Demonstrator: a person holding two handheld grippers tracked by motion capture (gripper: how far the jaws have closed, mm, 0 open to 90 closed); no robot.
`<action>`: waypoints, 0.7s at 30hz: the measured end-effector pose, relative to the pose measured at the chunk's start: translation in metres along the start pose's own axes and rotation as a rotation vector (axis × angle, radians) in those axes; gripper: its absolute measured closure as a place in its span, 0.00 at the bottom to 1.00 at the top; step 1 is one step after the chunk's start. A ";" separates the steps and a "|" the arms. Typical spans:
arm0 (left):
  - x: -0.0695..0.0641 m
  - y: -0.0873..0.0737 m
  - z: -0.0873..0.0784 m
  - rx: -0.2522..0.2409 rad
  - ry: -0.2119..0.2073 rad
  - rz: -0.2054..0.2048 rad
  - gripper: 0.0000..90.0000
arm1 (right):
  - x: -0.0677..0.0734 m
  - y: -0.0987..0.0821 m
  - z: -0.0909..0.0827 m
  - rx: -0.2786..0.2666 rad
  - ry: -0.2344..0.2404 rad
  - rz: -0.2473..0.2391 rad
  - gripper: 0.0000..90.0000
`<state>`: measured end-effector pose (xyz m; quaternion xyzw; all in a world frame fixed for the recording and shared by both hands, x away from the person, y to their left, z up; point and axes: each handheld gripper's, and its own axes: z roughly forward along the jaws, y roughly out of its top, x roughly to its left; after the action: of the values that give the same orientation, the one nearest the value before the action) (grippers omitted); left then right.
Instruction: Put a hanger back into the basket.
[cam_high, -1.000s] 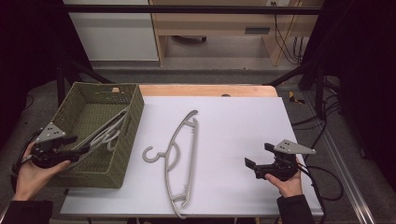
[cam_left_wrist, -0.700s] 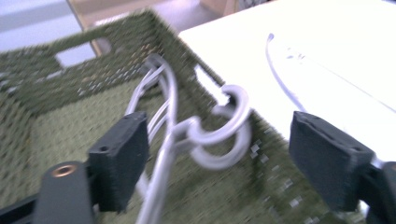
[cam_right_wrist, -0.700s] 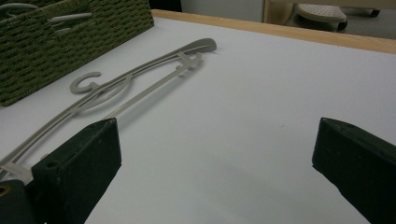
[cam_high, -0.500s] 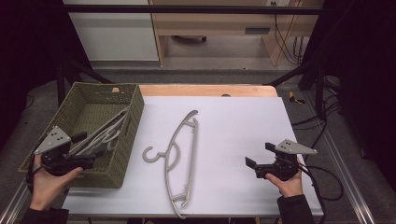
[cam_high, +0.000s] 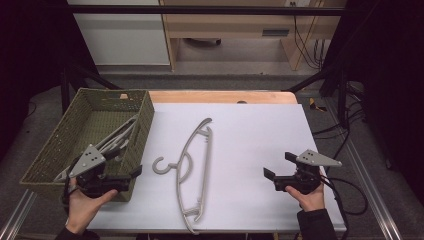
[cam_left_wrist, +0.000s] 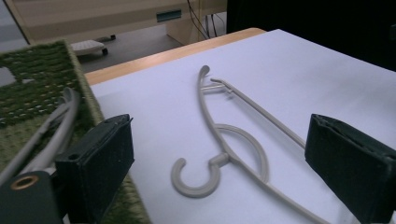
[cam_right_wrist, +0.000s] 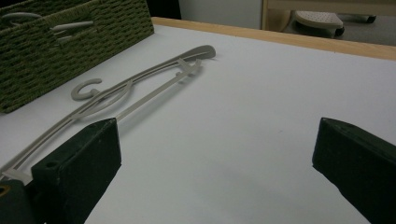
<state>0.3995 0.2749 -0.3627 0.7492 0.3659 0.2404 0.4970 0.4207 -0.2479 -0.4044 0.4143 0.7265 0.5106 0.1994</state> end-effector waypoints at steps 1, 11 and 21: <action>0.000 0.000 0.000 0.000 0.000 0.000 0.08 | 0.000 0.000 0.000 0.000 0.000 0.000 0.01; -0.026 -0.013 0.026 0.055 -0.063 -0.001 0.09 | -0.001 0.001 -0.005 -0.021 -0.001 0.005 0.01; -0.043 -0.035 0.056 0.148 -0.101 0.014 0.10 | 0.000 -0.001 -0.004 -0.011 -0.003 0.002 0.01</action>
<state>0.4026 0.2176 -0.4161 0.7976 0.3520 0.1778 0.4564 0.4174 -0.2505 -0.4032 0.4148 0.7229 0.5143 0.2021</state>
